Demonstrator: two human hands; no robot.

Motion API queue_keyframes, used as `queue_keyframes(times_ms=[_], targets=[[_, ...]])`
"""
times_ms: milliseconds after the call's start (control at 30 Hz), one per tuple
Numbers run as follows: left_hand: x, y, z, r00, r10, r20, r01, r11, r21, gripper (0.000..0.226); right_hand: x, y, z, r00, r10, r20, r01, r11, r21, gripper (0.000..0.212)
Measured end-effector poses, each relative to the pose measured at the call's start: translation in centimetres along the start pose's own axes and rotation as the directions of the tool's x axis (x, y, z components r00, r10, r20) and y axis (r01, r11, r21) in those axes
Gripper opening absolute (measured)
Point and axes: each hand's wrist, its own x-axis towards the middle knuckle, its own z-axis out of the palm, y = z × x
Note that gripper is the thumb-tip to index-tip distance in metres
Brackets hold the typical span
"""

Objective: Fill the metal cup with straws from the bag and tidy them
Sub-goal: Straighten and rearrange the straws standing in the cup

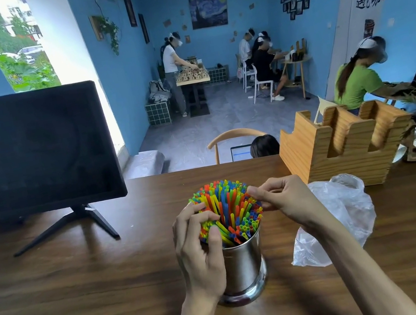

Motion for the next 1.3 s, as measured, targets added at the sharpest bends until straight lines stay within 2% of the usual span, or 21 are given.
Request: queue_keyframes(times_ms=[100,233,367,467,567,667,767,800,867,900,967,1067,1167,1233,1300], targets=[[0.4,-0.1,-0.3,0.998,-0.056,0.011,0.056,0.998,-0.01,0.023,0.1,-0.7,-0.1,0.998,-0.02,-0.053,0.014,0.993,-0.121,0.042],[0.8,0.3,-0.8,0.997,-0.081,0.014,0.082,0.995,-0.05,0.018,0.4,-1.3,-0.4,0.991,-0.066,-0.116,0.034,0.965,-0.259,0.025],[1.4,1.9,-1.2,0.999,-0.045,-0.007,0.045,0.998,0.046,0.018,0.5,-2.5,-0.5,0.965,-0.193,-0.175,0.119,0.925,-0.362,0.021],[2.3,3.5,-1.4,0.999,-0.03,-0.024,0.032,0.998,0.049,0.022,0.1,-4.6,-0.7,0.888,-0.36,-0.285,0.275,0.914,-0.298,0.016],[3.2,4.9,-1.2,0.999,-0.04,0.035,0.037,0.996,0.078,0.018,-1.3,-7.1,-0.3,0.798,-0.485,-0.359,0.492,0.867,-0.078,0.017],[3.5,5.9,-0.4,0.983,-0.081,0.162,0.066,0.993,0.097,0.023,-3.2,-8.8,0.7,0.814,-0.525,-0.248,0.564,0.816,0.125,0.014],[3.9,6.2,0.2,0.954,-0.085,0.286,0.047,0.99,0.136,0.028,-4.6,-9.3,2.0,0.842,-0.529,-0.105,0.539,0.829,0.15,0.014],[4.3,6.3,0.2,0.943,-0.09,0.321,0.066,0.994,0.083,0.028,-5.0,-9.4,2.3,0.842,-0.536,-0.056,0.537,0.828,0.157,0.014],[5.0,6.6,-0.2,0.918,-0.075,0.389,0.16,0.969,-0.19,0.029,-5.9,-9.4,2.6,0.831,-0.554,0.052,0.531,0.817,0.226,0.011],[5.4,6.8,-0.5,0.909,-0.073,0.41,0.216,0.925,-0.312,0.03,-6.3,-9.4,2.5,0.823,-0.558,0.106,0.518,0.813,0.266,0.01],[6.1,7.4,-1.1,0.898,-0.133,0.42,0.332,0.831,-0.446,0.028,-7.1,-9.3,2.4,0.807,-0.551,0.213,0.481,0.822,0.304,0.009],[6.9,7.7,-1.4,0.878,-0.298,0.374,0.467,0.701,-0.539,0.023,-7.4,-8.5,2.4,0.813,-0.453,0.365,0.409,0.891,0.195,0.009],[7.8,7.5,-1.8,0.881,-0.344,0.325,0.472,0.681,-0.56,0.023,-6.4,-7.1,2.1,0.834,-0.311,0.456,0.359,0.933,-0.019,0.007],[8.3,7.2,-2.2,0.913,-0.322,0.252,0.409,0.705,-0.58,0.04,-5.5,-6.3,1.8,0.848,-0.279,0.451,0.398,0.897,-0.193,0.004],[8.7,6.8,-2.6,0.947,-0.274,0.166,0.317,0.739,-0.594,0.061,-4.9,-5.6,1.3,0.857,-0.279,0.434,0.402,0.888,-0.223,0.009]])
